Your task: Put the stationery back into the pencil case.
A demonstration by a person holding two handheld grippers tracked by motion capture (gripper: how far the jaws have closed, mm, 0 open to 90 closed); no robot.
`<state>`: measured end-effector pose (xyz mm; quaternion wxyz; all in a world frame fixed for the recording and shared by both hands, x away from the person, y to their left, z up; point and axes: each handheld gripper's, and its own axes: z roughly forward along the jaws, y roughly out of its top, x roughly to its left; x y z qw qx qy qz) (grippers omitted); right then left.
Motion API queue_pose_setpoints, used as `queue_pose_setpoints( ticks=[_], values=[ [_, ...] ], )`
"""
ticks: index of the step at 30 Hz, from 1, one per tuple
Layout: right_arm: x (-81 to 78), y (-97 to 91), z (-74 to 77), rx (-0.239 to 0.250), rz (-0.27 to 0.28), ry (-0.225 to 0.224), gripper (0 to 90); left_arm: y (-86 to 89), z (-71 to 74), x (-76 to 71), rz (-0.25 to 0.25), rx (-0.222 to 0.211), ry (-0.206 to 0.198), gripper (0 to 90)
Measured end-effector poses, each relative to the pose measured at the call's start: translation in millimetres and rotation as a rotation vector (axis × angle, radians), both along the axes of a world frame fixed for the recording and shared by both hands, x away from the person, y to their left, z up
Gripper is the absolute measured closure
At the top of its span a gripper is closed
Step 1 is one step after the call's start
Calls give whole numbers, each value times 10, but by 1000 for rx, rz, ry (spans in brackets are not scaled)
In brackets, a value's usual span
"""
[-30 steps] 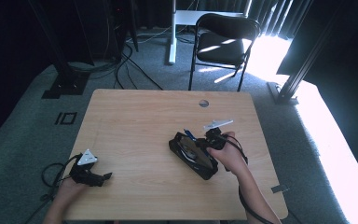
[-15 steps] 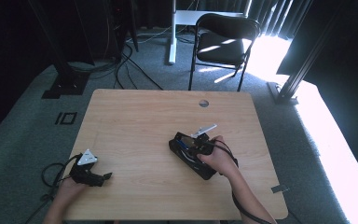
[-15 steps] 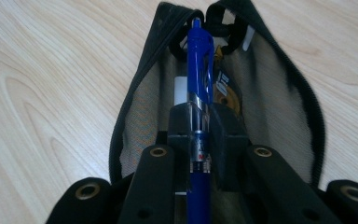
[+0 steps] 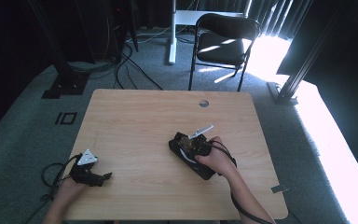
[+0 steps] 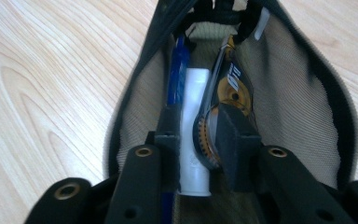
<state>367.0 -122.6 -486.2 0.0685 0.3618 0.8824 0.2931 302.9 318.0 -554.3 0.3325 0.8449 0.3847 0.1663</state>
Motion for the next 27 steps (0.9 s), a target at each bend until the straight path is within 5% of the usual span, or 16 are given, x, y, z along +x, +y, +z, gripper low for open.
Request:
queue_pose_setpoints(
  ticks=[9,13,27],
  values=[
    [-39,-145,164,114,-24,-59,579,0,0,0,0,0,0,16],
    [-24,-317,258,165,-96,-125,490,0,0,0,0,0,0,15],
    [32,-809,265,198,-262,-213,290,0,0,0,0,0,0,16]
  ],
)
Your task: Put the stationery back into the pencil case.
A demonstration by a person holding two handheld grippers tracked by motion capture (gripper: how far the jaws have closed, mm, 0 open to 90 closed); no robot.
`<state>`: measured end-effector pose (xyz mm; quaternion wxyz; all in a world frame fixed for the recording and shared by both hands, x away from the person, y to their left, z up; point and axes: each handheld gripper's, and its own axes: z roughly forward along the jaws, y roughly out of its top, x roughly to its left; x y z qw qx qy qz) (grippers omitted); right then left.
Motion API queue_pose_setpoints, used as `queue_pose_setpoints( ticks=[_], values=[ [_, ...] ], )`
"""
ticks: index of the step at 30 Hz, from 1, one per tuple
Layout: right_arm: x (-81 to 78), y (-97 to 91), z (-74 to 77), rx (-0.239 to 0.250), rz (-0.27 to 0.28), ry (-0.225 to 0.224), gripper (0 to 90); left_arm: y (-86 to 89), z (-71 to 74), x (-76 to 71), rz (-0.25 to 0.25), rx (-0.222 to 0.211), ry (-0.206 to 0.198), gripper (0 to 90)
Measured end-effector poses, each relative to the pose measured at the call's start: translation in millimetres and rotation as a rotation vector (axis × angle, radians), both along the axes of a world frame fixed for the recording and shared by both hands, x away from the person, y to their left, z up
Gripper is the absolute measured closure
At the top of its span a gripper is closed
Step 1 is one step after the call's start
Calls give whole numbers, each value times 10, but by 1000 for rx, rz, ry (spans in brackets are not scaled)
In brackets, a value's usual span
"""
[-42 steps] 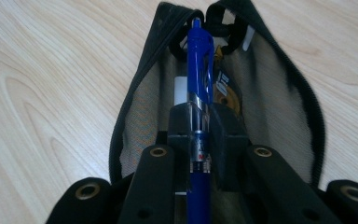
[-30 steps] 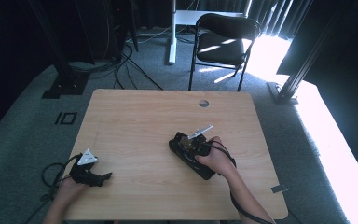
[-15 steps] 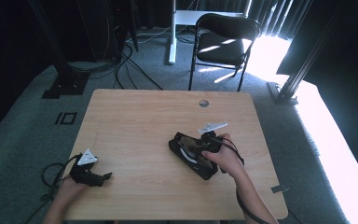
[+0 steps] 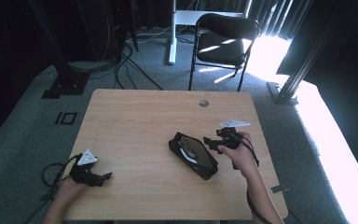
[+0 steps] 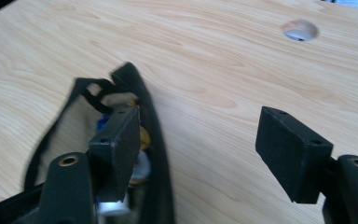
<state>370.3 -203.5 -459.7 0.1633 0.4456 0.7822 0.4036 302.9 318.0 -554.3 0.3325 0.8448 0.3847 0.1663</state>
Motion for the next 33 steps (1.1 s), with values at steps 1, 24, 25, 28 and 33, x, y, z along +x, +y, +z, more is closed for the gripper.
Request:
queue_pose_setpoints(
  ticks=[1,24,25,28,33],
  values=[
    [-2,-44,-14,1,-13,0,282,0,0,0,0,0,0,16],
    [-182,-734,-515,-15,-266,20,186,0,0,0,0,0,0,16],
    [-182,-734,-515,-15,-266,20,186,0,0,0,0,0,0,16],
    [-223,-812,-591,-33,-295,28,172,0,0,0,0,0,0,16],
    [-287,-888,-698,-41,-322,47,168,0,0,0,0,0,0,16]
  ],
)
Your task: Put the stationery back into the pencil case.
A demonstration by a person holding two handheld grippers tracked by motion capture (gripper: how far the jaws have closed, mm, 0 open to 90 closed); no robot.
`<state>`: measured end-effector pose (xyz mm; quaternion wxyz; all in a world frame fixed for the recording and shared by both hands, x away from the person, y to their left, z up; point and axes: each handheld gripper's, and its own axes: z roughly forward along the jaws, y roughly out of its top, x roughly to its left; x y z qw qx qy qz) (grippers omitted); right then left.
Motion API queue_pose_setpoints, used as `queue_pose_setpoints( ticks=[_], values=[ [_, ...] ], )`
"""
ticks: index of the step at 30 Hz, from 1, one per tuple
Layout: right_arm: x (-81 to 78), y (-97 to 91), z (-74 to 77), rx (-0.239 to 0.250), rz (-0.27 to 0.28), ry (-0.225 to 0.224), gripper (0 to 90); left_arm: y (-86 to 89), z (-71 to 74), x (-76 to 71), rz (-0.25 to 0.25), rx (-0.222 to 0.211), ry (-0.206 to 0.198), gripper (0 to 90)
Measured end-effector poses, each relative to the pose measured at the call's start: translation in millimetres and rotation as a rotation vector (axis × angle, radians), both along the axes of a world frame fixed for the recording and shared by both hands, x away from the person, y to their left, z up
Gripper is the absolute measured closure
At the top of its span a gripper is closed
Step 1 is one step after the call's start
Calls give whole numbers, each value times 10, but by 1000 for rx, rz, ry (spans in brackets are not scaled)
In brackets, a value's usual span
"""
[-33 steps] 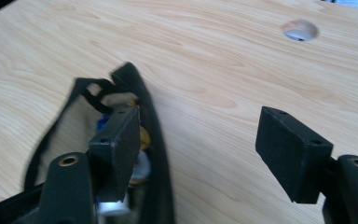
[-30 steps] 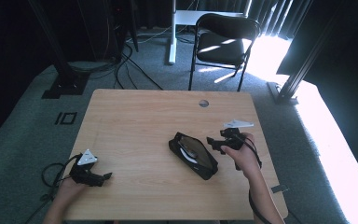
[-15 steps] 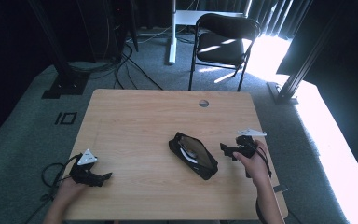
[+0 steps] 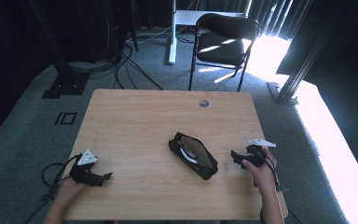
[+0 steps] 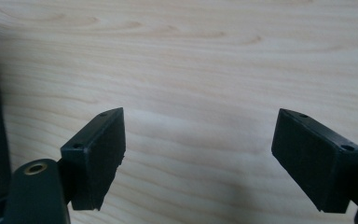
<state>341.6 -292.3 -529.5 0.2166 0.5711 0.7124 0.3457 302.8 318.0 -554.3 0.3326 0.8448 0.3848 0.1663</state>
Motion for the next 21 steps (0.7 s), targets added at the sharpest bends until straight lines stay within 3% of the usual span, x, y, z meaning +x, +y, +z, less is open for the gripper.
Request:
queue_pose_setpoints(
  ticks=[9,21],
  values=[
    [-155,-57,-128,-11,-32,22,137,0,-1,-1,1,-1,0,16],
    [-360,-150,-282,-65,-85,37,133,0,-1,0,0,-1,-1,16]
  ],
)
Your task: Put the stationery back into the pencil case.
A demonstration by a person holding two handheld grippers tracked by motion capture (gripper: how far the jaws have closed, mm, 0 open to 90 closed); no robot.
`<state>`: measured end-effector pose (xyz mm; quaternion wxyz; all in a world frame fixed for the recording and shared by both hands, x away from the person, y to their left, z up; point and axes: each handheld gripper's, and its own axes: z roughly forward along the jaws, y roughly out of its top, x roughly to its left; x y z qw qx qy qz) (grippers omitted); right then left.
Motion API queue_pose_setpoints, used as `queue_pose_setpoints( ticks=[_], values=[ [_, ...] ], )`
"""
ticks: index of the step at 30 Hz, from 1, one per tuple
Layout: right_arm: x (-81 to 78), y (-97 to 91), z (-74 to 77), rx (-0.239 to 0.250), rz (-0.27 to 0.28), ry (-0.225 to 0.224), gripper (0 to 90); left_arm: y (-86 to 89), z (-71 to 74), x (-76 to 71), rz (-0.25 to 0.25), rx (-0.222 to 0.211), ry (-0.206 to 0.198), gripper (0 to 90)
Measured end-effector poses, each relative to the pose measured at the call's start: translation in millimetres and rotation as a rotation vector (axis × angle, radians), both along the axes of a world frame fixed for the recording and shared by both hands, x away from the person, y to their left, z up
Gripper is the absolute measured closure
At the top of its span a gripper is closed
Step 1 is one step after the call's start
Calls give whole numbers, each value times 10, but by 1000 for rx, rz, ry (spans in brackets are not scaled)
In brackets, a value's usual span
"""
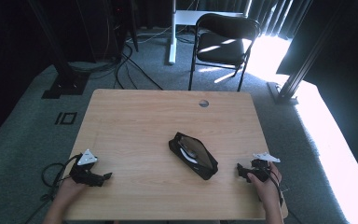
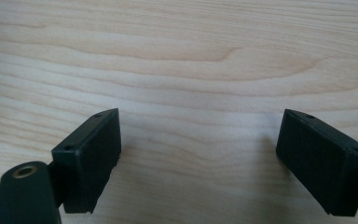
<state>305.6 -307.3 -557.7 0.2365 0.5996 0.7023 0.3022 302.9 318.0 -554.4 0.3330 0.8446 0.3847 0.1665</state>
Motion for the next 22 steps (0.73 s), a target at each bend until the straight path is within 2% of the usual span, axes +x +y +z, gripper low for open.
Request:
queue_pose_setpoints(
  ticks=[4,7,22],
  values=[
    [-43,9,-8,-12,-10,-4,131,0,0,0,0,0,0,15],
    [-70,19,-40,-7,-25,-35,118,0,0,0,0,0,0,15],
    [-71,18,-40,-5,-25,-36,117,0,0,0,0,0,0,16]
  ],
)
